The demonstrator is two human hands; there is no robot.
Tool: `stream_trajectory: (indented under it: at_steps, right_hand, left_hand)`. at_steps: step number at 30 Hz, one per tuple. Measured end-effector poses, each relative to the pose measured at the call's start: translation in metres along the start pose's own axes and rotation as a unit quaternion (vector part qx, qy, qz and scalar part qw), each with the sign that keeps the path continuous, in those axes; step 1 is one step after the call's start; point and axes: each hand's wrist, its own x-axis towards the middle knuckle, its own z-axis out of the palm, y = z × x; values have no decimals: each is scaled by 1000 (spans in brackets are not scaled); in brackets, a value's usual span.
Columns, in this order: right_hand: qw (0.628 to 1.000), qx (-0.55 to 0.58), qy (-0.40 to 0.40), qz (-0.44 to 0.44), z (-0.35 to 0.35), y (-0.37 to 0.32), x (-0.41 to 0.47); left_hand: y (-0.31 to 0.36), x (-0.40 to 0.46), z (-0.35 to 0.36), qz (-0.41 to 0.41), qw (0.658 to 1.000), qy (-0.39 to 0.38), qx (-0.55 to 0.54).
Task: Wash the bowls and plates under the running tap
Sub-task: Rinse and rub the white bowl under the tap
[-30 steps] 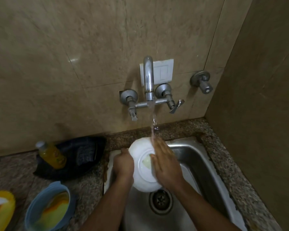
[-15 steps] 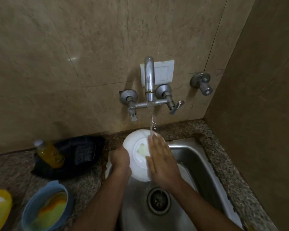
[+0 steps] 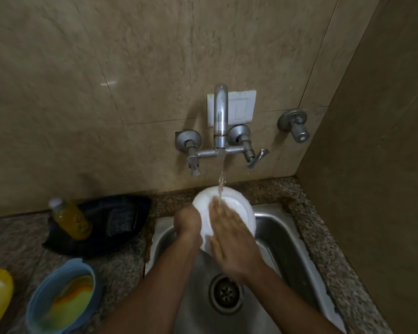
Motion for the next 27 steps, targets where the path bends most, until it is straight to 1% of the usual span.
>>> stream_trajectory:
  at_steps: [1, 2, 3, 5, 6, 7, 9, 10, 11, 12, 13, 14, 15, 17, 18, 19, 21, 22, 25, 26, 27]
  right_hand:
    - [999, -1, -26, -34, -2, 1, -10]
    - [998, -10, -41, -46, -2, 4, -18]
    - [999, -20, -33, -33, -3, 10, -19]
    - [999, -25, 9, 36, -2, 14, -7]
    - [998, -17, 20, 54, -2, 11, -1]
    - [999, -9, 15, 37, -1, 7, 0]
    - [999, -4, -21, -32, -2, 10, -13]
    - [998, -11, -32, -44, -3, 16, -20]
    - [999, -17, -26, -25, -5, 22, -21]
    - [1000, -22, -11, 15, -6, 25, -17]
    - [998, -22, 3, 50, -6, 23, -11]
    - [998, -20, 3, 60, -5, 18, -7]
    - [999, -21, -3, 32, -5, 12, -7]
    - [998, -21, -32, -48, -7, 10, -17]
    - [997, -24, -39, -56, -9, 14, -22]
    - [999, -26, -26, -33, -10, 19, -22]
    - [999, -12, 6, 40, -8, 20, -11]
    - [999, -5, 1, 47, -6, 16, -8]
    - [997, -53, -27, -58, -9, 22, -24]
    - [997, -54, -23, -50, -13, 31, -33]
    - [999, -39, -15, 1, -10, 45, -38]
  left_hand:
    - [-1, 1, -1, -11, 1000, -4, 2]
    - [0, 2, 0, -14, 1000, -3, -6]
    - [2, 0, 1, -4, 1000, 8, -21]
    - [10, -2, 0, 12, 998, 8, -54]
    - [12, -4, -1, 14, 998, 8, -56]
    - [13, -1, -2, 10, 999, -2, -40]
    - [10, 3, -7, -1, 999, -40, -17]
    - [11, 0, -8, -1, 999, -39, -13]
    - [12, -3, -9, 1, 999, -16, -30]
    - [14, -5, -6, -9, 998, 4, -65]
    - [17, -7, -4, -34, 991, 25, -126]
    - [18, -5, -5, -46, 987, 31, -152]
    - [18, -2, -5, -48, 984, 47, -167]
    - [17, 2, -12, -71, 979, 52, -185]
    - [18, -1, -12, -68, 978, 55, -188]
    - [20, -6, -9, -63, 974, 66, -206]
    - [23, -11, -8, -55, 968, 58, -237]
    - [23, -11, -9, -63, 966, 51, -245]
    - [18, -4, -10, -83, 953, 68, -283]
    - [16, -4, -11, -89, 949, 60, -297]
    - [14, -5, -10, -97, 946, 54, -304]
